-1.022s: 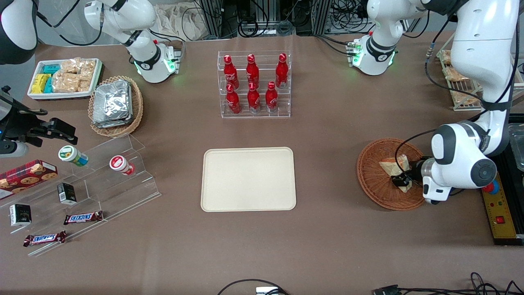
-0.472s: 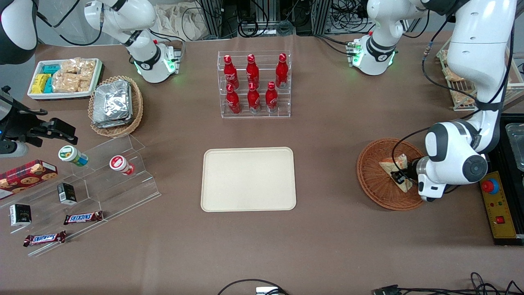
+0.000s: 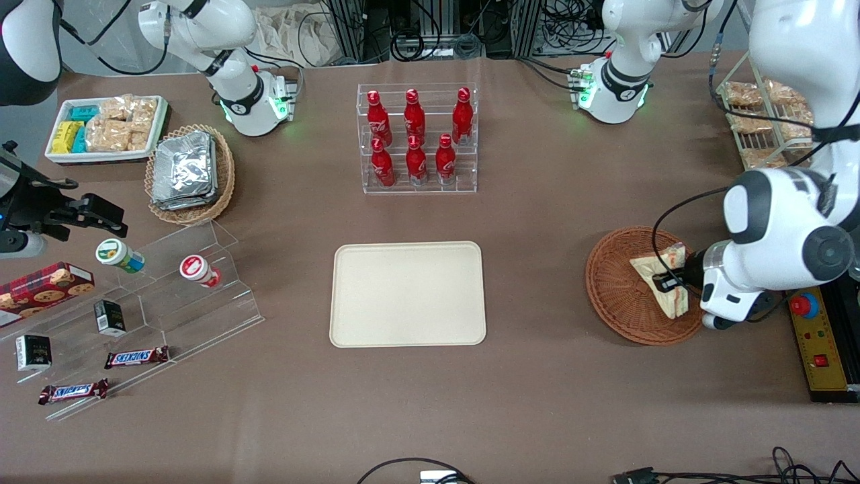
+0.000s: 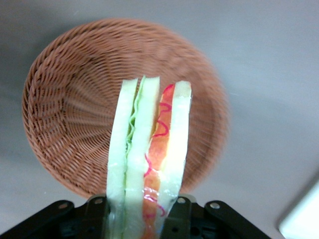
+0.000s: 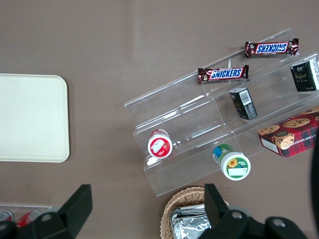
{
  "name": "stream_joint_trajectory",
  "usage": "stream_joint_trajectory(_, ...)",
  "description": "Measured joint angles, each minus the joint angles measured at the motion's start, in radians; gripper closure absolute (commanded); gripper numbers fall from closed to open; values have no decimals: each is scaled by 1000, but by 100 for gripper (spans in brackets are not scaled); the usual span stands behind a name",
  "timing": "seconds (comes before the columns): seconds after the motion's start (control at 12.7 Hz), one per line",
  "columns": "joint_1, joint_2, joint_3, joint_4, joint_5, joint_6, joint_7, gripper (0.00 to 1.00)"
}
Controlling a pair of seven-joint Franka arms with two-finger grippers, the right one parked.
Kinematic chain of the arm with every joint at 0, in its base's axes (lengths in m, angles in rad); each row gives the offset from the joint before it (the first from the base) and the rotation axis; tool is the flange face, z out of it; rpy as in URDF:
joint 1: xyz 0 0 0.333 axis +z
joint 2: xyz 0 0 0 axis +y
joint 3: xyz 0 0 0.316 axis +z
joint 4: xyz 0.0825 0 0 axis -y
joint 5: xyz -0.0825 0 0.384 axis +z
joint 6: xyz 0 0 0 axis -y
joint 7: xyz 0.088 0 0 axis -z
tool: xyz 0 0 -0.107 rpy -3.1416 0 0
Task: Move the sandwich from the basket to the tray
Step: 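Carry the sandwich with the left gripper over the white tray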
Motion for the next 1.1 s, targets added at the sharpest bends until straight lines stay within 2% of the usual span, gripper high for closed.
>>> stream_joint_trajectory(0.16, -36, 2, -59, 145, 4, -103, -11, 100)
stream_joint_trajectory(0.31, -132, 48, -69, 243, 24, -145, -62, 100)
stream_joint_trajectory(0.71, -387, 292, -72, 444, 38, -137, -241, 100)
stream_joint_trajectory(1.1, -511, 477, -72, 518, 41, -15, -245, 100)
